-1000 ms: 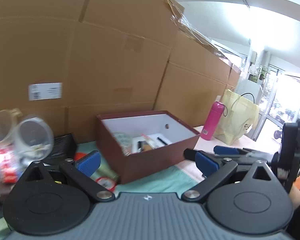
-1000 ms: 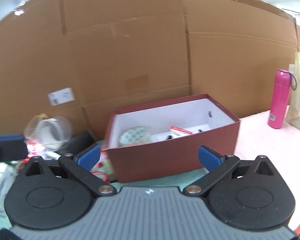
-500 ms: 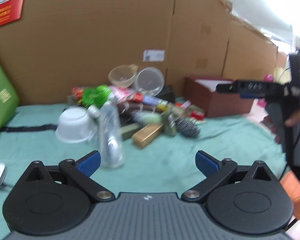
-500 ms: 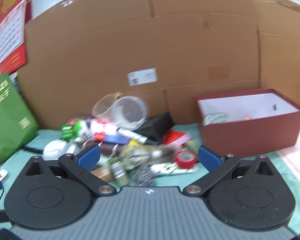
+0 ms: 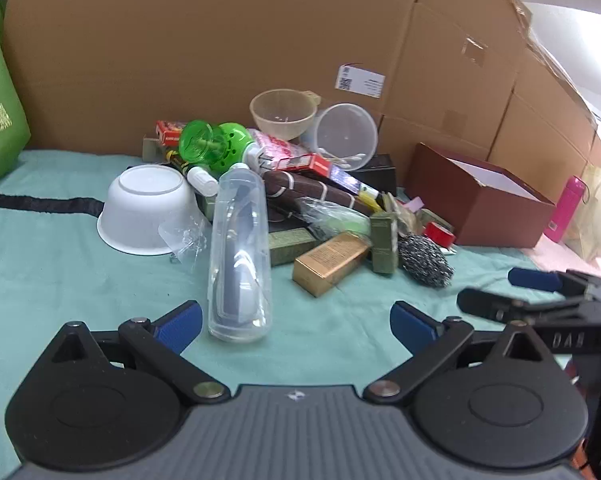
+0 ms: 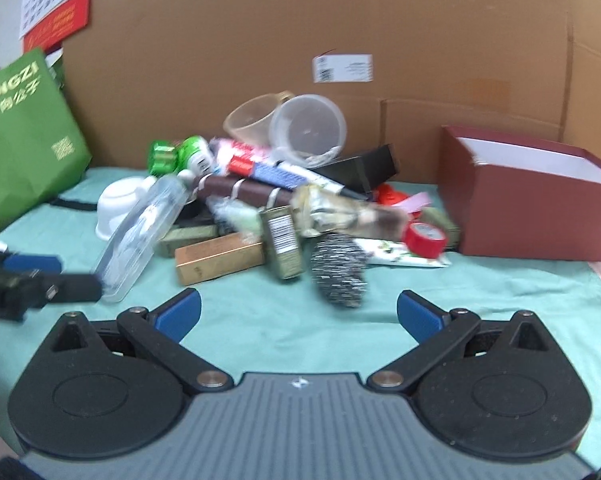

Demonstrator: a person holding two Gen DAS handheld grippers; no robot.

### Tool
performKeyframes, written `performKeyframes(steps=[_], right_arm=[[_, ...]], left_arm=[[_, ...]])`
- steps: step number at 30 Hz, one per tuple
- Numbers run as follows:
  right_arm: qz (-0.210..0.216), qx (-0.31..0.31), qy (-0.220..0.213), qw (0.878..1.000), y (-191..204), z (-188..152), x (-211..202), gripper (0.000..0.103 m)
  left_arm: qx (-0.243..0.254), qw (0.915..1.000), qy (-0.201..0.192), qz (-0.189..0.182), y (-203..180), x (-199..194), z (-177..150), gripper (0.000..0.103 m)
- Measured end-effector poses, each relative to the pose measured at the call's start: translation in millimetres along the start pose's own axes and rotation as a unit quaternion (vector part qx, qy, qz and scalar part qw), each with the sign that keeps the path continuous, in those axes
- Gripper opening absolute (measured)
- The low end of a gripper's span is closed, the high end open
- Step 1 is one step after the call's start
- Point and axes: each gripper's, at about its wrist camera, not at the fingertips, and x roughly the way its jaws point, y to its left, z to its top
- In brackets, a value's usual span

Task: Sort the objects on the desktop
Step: 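Move both tools back over the pile of items, then grasp clear plastic case with left tool, right tool steadying it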

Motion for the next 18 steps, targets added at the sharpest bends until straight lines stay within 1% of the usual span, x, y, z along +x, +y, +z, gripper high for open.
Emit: performKeyframes(steps=[5,8,11,12,13,14,16,18], right_arm=[[0.030,-0.026,0.019,0.999,30,4,32,0.101],[0.028,-0.036,0.024,0.999,49,9,51,0.099],[0.031,-0.038,0.033,0.998,64,12,69,0.093],[0.031,-0.039,0.035,0.998,67,13,75,0.086],[0.029,-0.038,0.038,0.998,70,14,81,0.084],[0.027,-0.036,0.042,0.998,73,15,86,0.083],[0.024,-0.035,0.052,0.998,77,16,96,0.076],[0.019,-0.033,0.059,0.998,80,17,105,0.075]], left_arm=[[-0.027,0.9995,0.019,0.002,22,26,12,0.097],[-0.038,0.9989,0.028,0.002,33,39,18,0.095],[-0.036,0.9986,0.038,0.004,39,49,21,0.093],[-0.036,0.9984,0.043,0.002,41,52,22,0.091],[-0.037,0.9981,0.048,-0.002,43,54,23,0.088],[-0.039,0.9979,0.051,-0.005,45,56,24,0.086],[-0.041,0.9974,0.057,-0.015,47,60,25,0.078],[-0.043,0.9971,0.060,-0.021,49,63,27,0.072]])
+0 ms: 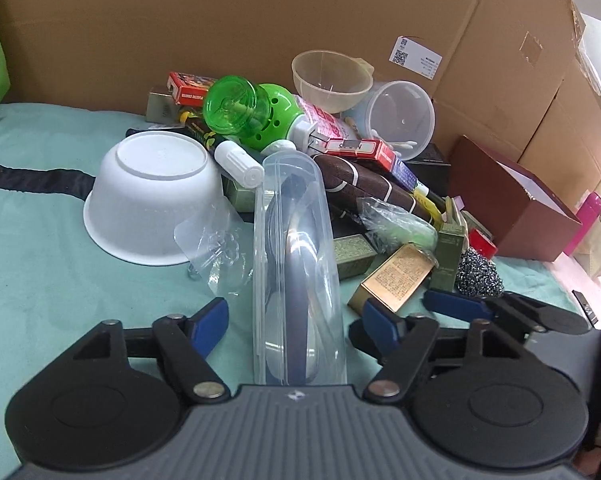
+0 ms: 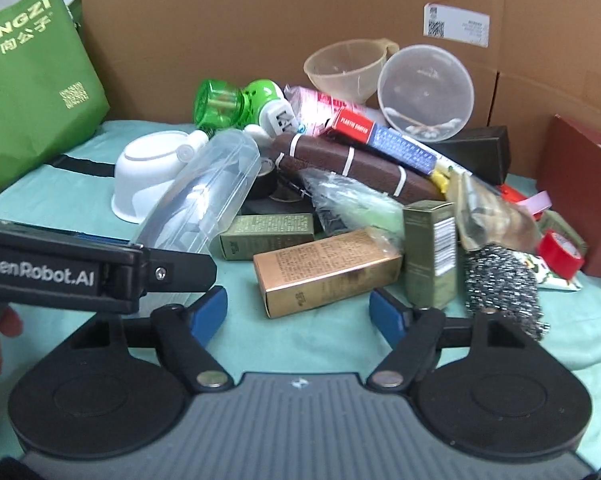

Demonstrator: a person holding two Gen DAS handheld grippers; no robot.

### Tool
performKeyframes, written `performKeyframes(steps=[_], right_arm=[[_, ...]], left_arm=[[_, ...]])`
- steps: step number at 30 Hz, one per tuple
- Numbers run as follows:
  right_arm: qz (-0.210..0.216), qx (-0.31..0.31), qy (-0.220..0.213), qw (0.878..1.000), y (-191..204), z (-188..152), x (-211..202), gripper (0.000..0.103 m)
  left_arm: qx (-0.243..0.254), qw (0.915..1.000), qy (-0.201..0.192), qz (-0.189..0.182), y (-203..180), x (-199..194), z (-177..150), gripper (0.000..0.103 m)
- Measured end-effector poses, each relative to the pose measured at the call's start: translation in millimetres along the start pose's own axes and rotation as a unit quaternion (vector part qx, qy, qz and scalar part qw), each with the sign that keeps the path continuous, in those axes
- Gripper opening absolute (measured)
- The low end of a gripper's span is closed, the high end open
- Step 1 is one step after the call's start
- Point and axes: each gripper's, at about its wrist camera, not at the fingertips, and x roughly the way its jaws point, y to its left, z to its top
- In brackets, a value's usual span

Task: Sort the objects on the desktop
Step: 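Grasp clear plastic case with left tool, right tool steadying it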

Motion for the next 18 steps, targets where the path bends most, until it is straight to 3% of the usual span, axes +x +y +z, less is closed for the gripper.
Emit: performKeyframes(steps=[2,4,6,10,13,18], right_arm=[[-0.008,0.004,0.001,1.000,1,3,5,0.075],[-0.018,0.010,-0.006,1.000,0,6,5,0.075],[-0.027,0.011,-0.004,1.000,-3,6,7,0.069],[0.003,0.038,-0.002,0.999,-18,3,-2,0.041],[0.016,0.040,0.004,0.999,-24,-1,-12,0.028],[0.013,0.044,0.009,0.999,-39,-11,-29,0.019]], left_arm=[[-0.002,1.0000,0.001,-0.005,1,2,2,0.067],[-0.007,0.9999,0.001,-0.011,2,5,3,0.056],[-0.012,0.9998,0.004,-0.013,4,8,5,0.050],[-0.011,0.9997,0.011,-0.019,4,8,4,0.050],[-0.003,0.9993,0.019,-0.031,0,5,0,0.050],[0.016,0.9982,0.034,-0.047,-10,-1,-8,0.050]])
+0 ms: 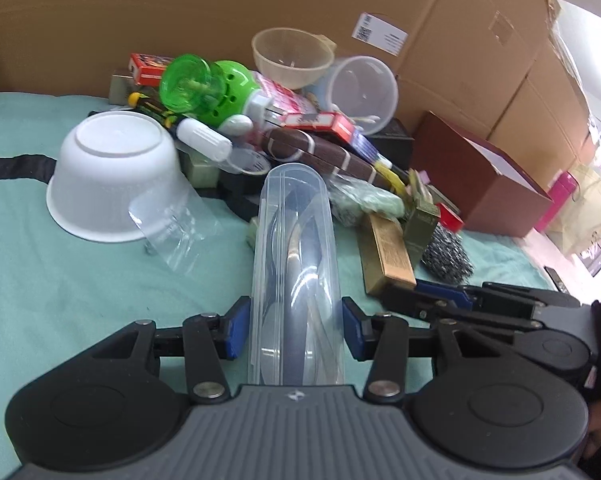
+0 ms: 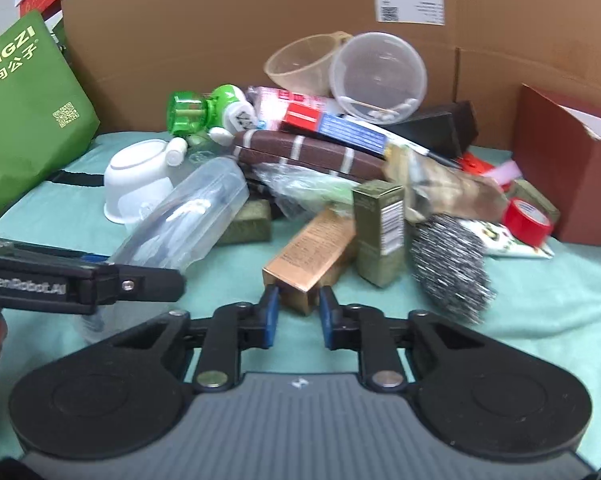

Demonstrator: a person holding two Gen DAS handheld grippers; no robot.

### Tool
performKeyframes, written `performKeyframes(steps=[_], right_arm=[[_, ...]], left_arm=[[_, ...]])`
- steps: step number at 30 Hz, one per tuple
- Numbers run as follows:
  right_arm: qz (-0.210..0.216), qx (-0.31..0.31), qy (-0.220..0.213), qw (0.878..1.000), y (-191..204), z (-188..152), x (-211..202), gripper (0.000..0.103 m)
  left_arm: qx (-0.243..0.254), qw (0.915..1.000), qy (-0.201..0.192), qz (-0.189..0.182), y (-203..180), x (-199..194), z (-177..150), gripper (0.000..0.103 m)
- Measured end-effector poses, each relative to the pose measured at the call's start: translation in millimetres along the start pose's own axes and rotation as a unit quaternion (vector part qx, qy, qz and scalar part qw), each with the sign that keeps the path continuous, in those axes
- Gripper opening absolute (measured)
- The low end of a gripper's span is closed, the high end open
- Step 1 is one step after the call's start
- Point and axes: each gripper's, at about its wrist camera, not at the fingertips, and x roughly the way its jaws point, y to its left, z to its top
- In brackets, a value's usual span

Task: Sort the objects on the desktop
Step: 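Grasp clear plastic case with left tool, right tool steadying it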

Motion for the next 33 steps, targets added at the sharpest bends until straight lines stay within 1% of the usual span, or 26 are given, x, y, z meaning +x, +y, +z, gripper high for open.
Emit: performKeyframes(steps=[3,5,6,8,9,10,11,12,14,18,21,24,26,28,30,31,33], right_arm=[[-0.007,0.005,0.006,1.000,-10,-5,-7,0.019],[0.000,0.005,0.001,1.000,-9,-5,-11,0.020],[0.005,0.004,-0.004,1.000,-6,-3,-13,0.020],[0.022,-0.007,-0.015,1.000,2,0,-16,0.022],[0.029,-0.014,-0.015,0.999,6,1,-16,0.024],[0.033,-0.023,-0.013,0.999,11,2,-15,0.031],[0.037,-0.031,-0.010,0.999,16,2,-14,0.035],[0.042,-0.036,-0.007,0.998,20,1,-13,0.042],[0.061,-0.038,0.003,0.997,26,-3,-15,0.044],[0.118,-0.024,0.014,0.993,36,-9,-28,0.047],[0.145,-0.015,0.014,0.989,46,-7,-26,0.048],[0.142,-0.015,0.007,0.990,58,-1,-16,0.053],[0.145,-0.007,0.014,0.989,64,2,-8,0.054],[0.143,-0.006,0.021,0.989,70,3,-1,0.058],[0.144,-0.007,0.018,0.989,71,2,4,0.059],[0.149,-0.005,0.019,0.989,69,2,5,0.058],[0.156,0.001,0.025,0.987,63,2,4,0.057]], left_arm=[[0.012,0.9999,0.000,0.004,-4,-1,-3,0.050],[0.014,0.9999,-0.003,0.006,-5,1,-3,0.050],[0.011,0.9999,-0.004,0.008,-5,2,-2,0.051],[0.003,1.0000,-0.005,0.004,-2,3,1,0.052],[-0.003,1.0000,-0.003,0.001,0,3,2,0.052],[-0.008,1.0000,-0.001,-0.003,2,3,3,0.052],[-0.012,0.9999,0.001,-0.005,4,3,5,0.052],[-0.014,0.9999,0.004,-0.006,5,2,5,0.052],[-0.015,0.9998,0.006,-0.006,8,-1,7,0.052],[-0.030,0.9994,-0.002,-0.018,16,-11,14,0.052],[-0.023,0.9996,-0.003,-0.013,16,-11,23,0.052],[-0.014,0.9997,0.013,-0.012,14,-8,29,0.051],[-0.007,0.9995,0.027,-0.013,14,-6,31,0.051],[0.001,0.9990,0.041,-0.015,13,-3,33,0.051],[0.005,0.9987,0.050,-0.011,13,1,34,0.049],[0.004,0.9985,0.053,-0.009,13,3,33,0.051],[-0.005,0.9983,0.056,-0.016,14,4,32,0.051]])
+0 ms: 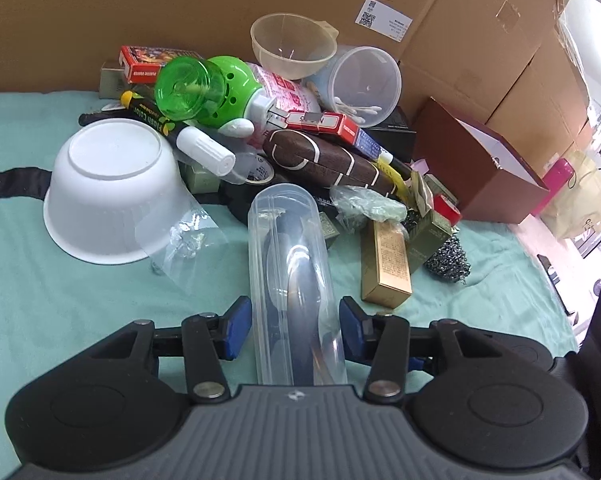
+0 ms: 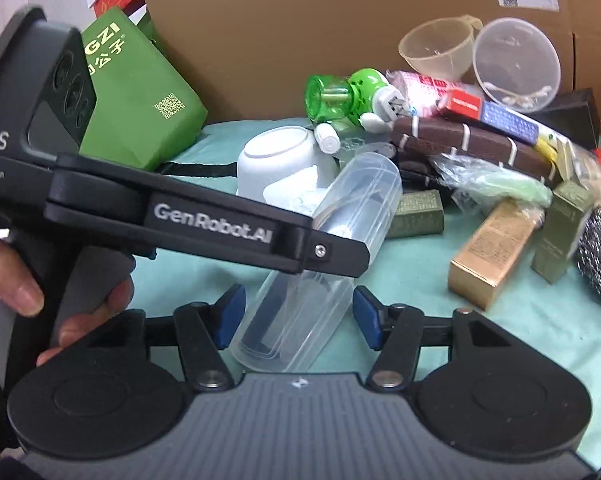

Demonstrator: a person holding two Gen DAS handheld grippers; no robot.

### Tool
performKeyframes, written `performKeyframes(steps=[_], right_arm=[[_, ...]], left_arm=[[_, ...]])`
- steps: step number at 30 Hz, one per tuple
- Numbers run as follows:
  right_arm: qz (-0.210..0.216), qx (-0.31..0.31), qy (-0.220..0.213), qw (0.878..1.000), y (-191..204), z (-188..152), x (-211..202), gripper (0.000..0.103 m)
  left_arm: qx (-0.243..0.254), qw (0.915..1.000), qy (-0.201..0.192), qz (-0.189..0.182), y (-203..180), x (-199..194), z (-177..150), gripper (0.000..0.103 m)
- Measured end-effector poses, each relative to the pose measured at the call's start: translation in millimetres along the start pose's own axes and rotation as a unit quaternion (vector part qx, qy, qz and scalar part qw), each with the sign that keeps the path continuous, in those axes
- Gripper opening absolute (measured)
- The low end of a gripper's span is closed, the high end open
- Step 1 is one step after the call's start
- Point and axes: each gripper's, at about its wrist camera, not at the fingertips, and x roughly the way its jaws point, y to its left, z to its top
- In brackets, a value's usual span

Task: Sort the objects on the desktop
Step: 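Grasp clear plastic case with left tool, right tool steadying it, then lift clear case with left tool and carry it over maroon box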

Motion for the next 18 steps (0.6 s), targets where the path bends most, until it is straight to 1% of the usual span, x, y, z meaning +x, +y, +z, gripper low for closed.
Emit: performKeyframes(steps=[4,6,8,9,10,12,13,18], right_arm=[[-0.011,-0.015,0.011,1.000,-4,-2,-12,0.057],[-0.016,-0.016,0.017,1.000,-10,-6,-22,0.057],[-0.022,-0.015,0.023,0.999,-16,-11,-33,0.054],[-0.025,-0.014,0.026,0.999,-19,-13,-38,0.051],[-0.031,-0.012,0.024,0.999,-21,-14,-44,0.051],[-0.037,-0.002,0.025,0.999,-25,-14,-50,0.051],[-0.037,0.004,0.024,0.999,-26,-13,-51,0.051],[-0.044,0.017,0.025,0.999,-23,-12,-36,0.052]], left_arm=[[-0.015,0.9996,0.010,-0.021,-9,5,-3,0.051],[-0.020,0.9988,0.021,-0.041,-15,9,-5,0.051],[-0.020,0.9976,0.032,-0.059,-22,14,-7,0.051],[-0.019,0.9976,0.034,-0.058,-25,16,-7,0.047],[-0.015,0.9979,0.033,-0.053,-27,19,-8,0.051],[-0.016,0.9982,0.033,-0.047,-30,22,-7,0.054],[-0.019,0.9984,0.035,-0.040,-32,24,-6,0.054],[-0.013,0.9988,0.042,-0.021,-39,27,-5,0.056]])
